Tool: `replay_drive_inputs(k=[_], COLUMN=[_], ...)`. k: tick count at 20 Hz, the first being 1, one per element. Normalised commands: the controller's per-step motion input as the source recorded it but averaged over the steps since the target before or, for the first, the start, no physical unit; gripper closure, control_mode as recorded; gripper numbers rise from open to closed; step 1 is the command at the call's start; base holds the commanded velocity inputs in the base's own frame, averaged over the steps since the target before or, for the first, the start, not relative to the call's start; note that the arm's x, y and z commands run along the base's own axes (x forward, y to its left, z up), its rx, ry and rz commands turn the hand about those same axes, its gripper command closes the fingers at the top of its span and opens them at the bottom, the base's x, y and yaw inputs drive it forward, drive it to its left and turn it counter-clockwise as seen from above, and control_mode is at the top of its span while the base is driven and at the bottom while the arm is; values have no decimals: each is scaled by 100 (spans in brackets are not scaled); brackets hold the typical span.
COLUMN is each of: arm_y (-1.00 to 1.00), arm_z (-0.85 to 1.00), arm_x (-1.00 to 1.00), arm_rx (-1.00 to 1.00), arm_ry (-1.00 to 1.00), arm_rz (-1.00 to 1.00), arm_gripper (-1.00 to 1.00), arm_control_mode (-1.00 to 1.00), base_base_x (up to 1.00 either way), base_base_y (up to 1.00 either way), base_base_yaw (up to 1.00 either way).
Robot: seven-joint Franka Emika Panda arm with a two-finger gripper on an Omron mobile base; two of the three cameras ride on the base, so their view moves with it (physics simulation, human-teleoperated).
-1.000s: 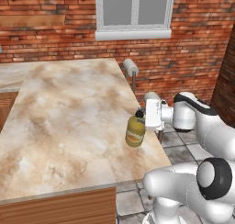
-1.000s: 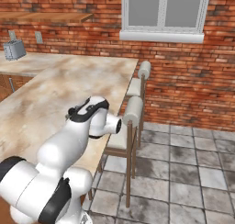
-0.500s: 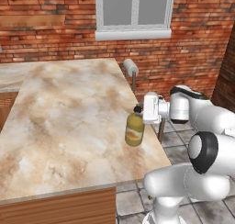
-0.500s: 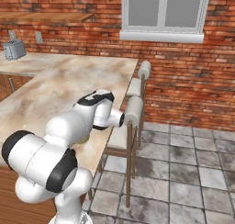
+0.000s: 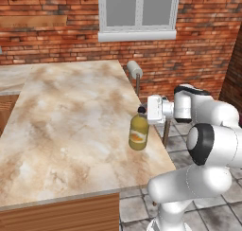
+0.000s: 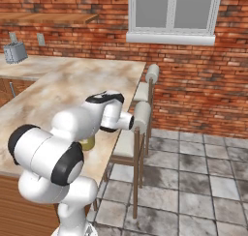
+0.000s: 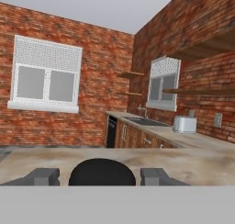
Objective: Move the drinks to the dining counter.
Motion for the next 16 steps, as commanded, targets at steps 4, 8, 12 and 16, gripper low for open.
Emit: replay_drive_inputs(k=[4,8,12,16], arm_y=[3,12,16,11], arm_z=[-27,-26,-24,-21], arm_x=[0,0,0,0], arm_rx=[0,0,0,0], arm_ry=[0,0,-1,-1], arm_rz=[0,0,0,0], arm_gripper=[-100,-100,-100,-100], arm_control_mode=[-100,-100,-100,-100], base_base_x=[0,0,0,0], base_base_y=[0,0,0,0], base_base_yaw=[0,0,0,0])
